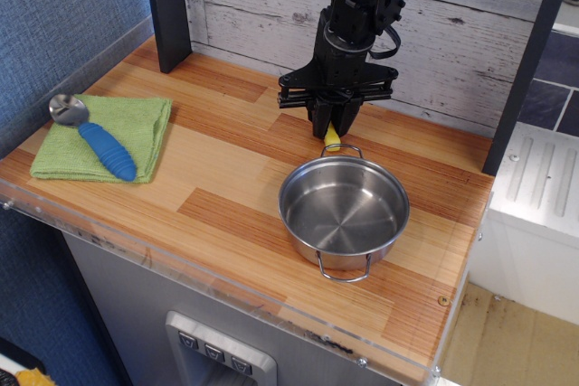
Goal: Pick the yellow item and put it inside the vessel
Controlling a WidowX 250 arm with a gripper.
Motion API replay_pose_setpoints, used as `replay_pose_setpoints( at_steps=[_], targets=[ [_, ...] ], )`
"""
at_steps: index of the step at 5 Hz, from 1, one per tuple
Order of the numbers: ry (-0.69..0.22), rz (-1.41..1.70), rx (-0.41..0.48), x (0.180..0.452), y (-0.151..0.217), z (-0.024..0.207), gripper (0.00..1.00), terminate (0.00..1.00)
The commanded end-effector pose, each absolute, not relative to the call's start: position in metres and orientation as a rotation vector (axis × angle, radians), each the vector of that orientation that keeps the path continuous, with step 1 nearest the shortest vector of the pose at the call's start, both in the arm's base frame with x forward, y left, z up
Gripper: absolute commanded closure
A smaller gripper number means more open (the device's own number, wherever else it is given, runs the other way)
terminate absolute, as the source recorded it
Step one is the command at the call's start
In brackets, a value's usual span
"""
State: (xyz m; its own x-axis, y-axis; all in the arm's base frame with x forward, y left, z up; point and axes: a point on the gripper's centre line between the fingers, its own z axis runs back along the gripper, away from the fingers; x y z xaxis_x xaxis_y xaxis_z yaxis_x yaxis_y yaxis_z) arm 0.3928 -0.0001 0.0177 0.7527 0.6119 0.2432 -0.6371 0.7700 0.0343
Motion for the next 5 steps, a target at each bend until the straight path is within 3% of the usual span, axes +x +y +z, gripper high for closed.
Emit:
replay_pose_setpoints(
  at_steps=[1,3,5],
  targets=[
    [-0.322,0.719,0.111,0.390,0.012,0.057,1.00,0.00],
    [-0.397,0.680,0.096,0.378,-0.003,0.093,1.00,0.00],
    [-0.397,0.599,0.076,0.338,-0.042,0.098,1.00,0.00]
  ],
)
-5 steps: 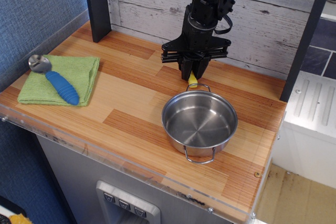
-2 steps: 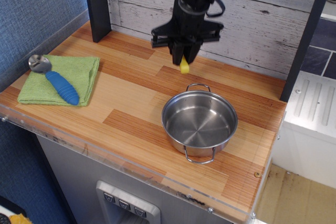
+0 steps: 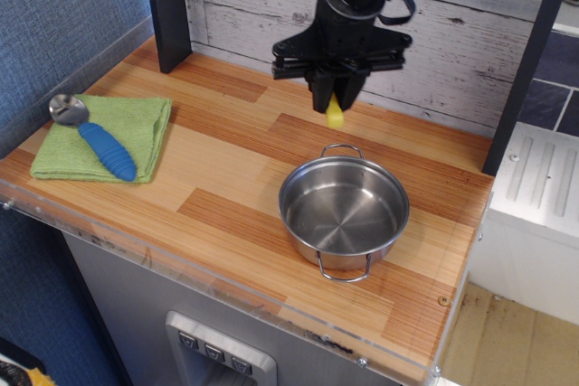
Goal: Pick the yellow item and put it inside the vessel
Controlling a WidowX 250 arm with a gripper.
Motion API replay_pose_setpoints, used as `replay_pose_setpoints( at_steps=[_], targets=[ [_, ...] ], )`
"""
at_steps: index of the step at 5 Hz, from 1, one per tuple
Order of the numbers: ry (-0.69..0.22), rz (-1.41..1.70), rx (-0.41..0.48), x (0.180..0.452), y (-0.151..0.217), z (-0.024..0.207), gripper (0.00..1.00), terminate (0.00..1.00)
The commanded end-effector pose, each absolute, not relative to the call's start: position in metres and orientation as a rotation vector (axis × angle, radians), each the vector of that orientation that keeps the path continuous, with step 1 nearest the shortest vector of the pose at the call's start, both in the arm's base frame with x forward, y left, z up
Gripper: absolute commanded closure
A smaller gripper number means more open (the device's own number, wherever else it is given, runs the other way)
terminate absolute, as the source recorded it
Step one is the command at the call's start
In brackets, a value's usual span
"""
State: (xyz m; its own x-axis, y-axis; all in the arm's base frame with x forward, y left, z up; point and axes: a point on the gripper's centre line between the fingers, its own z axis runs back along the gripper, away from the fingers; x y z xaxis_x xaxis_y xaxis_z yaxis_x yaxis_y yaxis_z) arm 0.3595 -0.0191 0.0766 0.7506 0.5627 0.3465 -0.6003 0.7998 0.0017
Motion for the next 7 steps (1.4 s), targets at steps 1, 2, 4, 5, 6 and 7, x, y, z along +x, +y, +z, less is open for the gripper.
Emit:
replay_pose_setpoints(
  at_steps=[1,2,4,5,6,7],
  targets=[
    [-0.386,0.571,0.076,0.313,-0.055,0.096,1.00,0.00],
    [-0.351,0.583,0.077,0.294,-0.060,0.088,1.00,0.00],
    [-0.310,0.594,0.107,0.282,-0.047,0.066,1.00,0.00],
    [-0.302,0.592,0.081,0.287,-0.050,0.056,1.00,0.00],
    [-0.299,0.573,0.062,0.297,-0.054,0.044,1.00,0.00],
    [-0.292,0.556,0.062,0.306,-0.055,0.036,1.00,0.00]
  ],
)
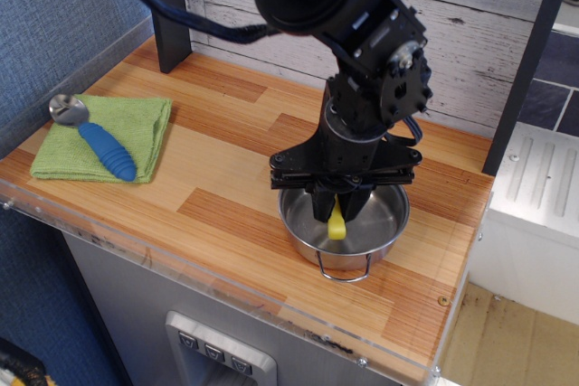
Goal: Pick the yellow item and put it inside the vessel
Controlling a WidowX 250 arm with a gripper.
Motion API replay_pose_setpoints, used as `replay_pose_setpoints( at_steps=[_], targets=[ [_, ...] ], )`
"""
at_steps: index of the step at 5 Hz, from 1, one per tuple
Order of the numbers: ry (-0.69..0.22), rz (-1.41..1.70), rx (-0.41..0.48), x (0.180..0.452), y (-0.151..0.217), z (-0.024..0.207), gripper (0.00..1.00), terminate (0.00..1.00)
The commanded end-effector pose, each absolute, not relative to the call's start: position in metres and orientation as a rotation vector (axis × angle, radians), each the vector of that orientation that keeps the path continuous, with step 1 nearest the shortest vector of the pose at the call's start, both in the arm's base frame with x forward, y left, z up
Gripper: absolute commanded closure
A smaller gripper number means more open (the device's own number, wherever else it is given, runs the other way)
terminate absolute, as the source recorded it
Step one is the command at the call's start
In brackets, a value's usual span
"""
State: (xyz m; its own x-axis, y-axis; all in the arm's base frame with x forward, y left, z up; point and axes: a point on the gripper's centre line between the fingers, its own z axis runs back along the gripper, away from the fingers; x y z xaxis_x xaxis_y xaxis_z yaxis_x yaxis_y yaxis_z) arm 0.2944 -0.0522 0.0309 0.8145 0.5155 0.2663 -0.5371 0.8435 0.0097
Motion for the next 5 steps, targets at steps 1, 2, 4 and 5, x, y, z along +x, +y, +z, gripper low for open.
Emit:
replay_pose_setpoints(
  at_steps=[1,2,4,5],
  targets=[
    [-0.274,0.549,0.057,0.311,-0.056,0.028,1.00,0.00],
    [-0.245,0.589,0.079,0.310,-0.053,0.034,0.00,0.00],
    [-0.270,0.610,0.090,0.305,-0.047,0.042,0.00,0.00],
    [-0.316,0.608,0.073,0.307,-0.046,0.061,0.00,0.00]
  ],
)
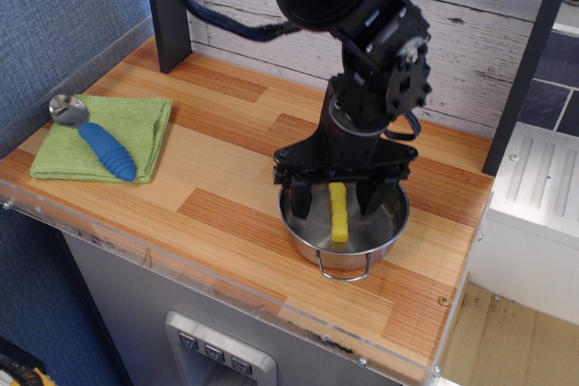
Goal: Pick the yellow item and put it inside the vessel
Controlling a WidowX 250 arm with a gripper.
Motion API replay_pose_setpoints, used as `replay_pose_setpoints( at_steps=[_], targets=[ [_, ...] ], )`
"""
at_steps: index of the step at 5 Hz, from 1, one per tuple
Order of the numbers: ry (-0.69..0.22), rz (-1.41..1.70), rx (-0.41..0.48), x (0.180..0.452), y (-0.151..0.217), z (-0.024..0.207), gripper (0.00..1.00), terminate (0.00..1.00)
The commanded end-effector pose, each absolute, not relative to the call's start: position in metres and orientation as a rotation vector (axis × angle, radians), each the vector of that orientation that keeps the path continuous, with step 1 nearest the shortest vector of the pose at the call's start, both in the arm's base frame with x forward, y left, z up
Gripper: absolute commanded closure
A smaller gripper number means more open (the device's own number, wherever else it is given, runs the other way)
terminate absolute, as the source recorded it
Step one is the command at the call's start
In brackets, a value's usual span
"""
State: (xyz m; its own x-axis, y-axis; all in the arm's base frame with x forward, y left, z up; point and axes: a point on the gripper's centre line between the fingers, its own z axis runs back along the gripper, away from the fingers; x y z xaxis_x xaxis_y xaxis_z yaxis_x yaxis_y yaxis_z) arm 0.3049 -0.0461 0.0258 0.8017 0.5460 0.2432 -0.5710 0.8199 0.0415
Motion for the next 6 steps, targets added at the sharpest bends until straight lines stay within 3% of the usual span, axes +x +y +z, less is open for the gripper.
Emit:
replay_pose_setpoints(
  at_steps=[1,2,6],
  targets=[
    [-0.368,0.603,0.061,0.307,-0.046,0.082,0.00,0.00],
    [-0.397,0.587,0.054,0.304,-0.046,0.093,0.00,0.00],
    [-0.397,0.587,0.054,0.304,-0.046,0.093,0.00,0.00]
  ],
)
